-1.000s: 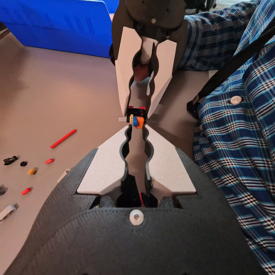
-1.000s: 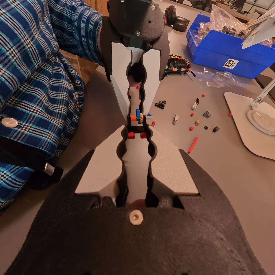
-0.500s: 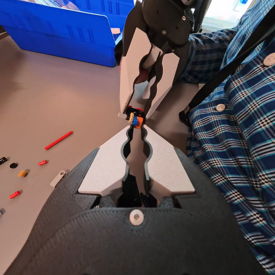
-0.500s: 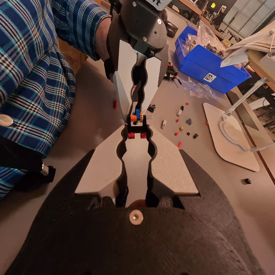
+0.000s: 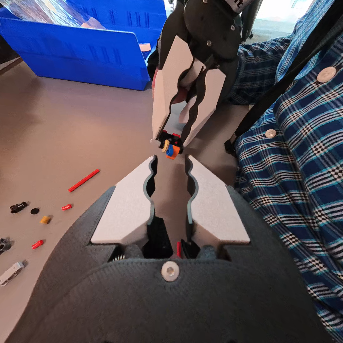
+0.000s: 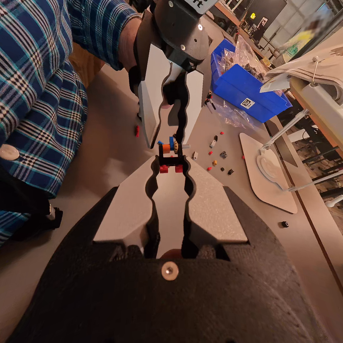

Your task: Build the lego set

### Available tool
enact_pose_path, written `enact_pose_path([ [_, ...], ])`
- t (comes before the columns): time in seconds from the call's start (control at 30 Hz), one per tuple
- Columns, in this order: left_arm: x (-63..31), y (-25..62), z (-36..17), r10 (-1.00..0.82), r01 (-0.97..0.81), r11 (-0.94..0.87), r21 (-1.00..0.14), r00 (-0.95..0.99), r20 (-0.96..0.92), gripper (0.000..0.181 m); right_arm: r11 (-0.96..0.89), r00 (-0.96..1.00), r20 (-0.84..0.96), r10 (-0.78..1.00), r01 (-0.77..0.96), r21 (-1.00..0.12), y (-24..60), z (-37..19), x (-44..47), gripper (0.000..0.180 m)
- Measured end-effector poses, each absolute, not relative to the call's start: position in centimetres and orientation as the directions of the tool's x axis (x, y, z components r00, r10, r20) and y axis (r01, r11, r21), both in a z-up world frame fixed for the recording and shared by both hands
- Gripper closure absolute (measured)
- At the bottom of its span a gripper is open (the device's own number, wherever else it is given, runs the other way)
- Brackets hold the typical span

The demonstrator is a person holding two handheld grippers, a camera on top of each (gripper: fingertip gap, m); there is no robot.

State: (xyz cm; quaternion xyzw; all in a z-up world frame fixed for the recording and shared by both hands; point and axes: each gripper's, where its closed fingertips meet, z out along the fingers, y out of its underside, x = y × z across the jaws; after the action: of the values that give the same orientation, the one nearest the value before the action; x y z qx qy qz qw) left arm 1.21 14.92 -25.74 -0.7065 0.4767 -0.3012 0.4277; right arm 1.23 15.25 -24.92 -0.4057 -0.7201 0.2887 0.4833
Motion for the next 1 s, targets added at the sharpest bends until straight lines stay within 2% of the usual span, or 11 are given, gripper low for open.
enact_pose_path([
  [0.27,1.51,14.96,-25.72,-0.930,-0.428,-0.186,-0.884,0.367,0.018,0.165,0.520,-0.192,0.483,0.854,0.321,-0.792,15.45,-25.00,1.16,0.158],
  [0.67,1.42,15.27,-25.62,-0.921,-0.411,-0.190,-0.891,0.389,0.017,0.167,0.481,-0.166,0.452,0.876,0.333,-0.811,15.98,-25.01,1.00,0.157],
  [0.87,1.78,14.82,-25.69,-0.931,-0.418,-0.190,-0.889,0.365,0.028,0.167,0.472,-0.149,0.448,0.881,0.327,-0.819,16.20,-24.69,0.75,0.140],
  [1.0,1.83,14.50,-25.75,-0.939,-0.431,-0.184,-0.884,0.342,0.029,0.168,0.489,-0.175,0.456,0.873,0.318,-0.812,15.81,-24.84,0.69,0.145],
])
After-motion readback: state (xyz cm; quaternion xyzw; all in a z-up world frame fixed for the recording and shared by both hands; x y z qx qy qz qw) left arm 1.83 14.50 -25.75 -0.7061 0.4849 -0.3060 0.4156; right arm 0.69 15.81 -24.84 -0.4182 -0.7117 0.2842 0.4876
